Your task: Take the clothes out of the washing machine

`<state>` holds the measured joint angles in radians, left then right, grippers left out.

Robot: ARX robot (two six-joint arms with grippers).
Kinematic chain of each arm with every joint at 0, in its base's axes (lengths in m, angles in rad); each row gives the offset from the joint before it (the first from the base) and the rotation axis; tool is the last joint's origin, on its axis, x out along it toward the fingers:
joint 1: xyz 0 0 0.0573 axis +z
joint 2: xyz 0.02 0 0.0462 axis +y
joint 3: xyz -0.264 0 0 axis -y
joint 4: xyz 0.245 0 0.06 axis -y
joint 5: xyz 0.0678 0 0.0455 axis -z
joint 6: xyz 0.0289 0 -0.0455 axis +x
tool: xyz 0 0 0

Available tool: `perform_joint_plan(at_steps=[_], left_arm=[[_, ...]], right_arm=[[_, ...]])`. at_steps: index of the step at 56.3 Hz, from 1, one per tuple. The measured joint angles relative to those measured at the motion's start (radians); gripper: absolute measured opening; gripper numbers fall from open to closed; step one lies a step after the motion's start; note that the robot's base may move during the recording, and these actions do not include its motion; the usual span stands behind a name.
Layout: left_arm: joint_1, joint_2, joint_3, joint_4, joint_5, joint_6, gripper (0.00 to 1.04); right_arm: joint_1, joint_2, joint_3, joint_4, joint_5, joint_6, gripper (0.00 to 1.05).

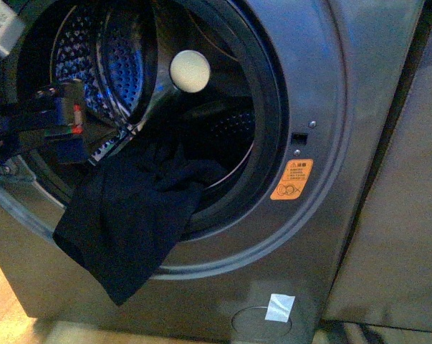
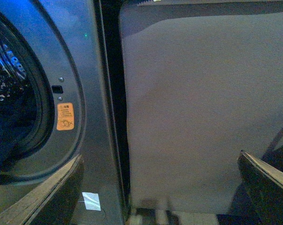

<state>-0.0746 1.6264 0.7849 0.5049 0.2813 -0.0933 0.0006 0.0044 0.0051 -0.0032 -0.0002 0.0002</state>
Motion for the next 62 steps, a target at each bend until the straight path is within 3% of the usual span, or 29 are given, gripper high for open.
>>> perform_joint_plan(at_steps=[35,62], left_arm=[[-0.079,0.619,0.730,-0.295,-0.103,0.108,0.98],[-0.089,1.007,1.391,-0.671,-0.148,0.182,0.98]], right_arm=[[0.000,0.000,0.000,0.000,0.000,0.000,0.97],[0.000,0.000,0.000,0.000,0.000,0.000,0.97]])
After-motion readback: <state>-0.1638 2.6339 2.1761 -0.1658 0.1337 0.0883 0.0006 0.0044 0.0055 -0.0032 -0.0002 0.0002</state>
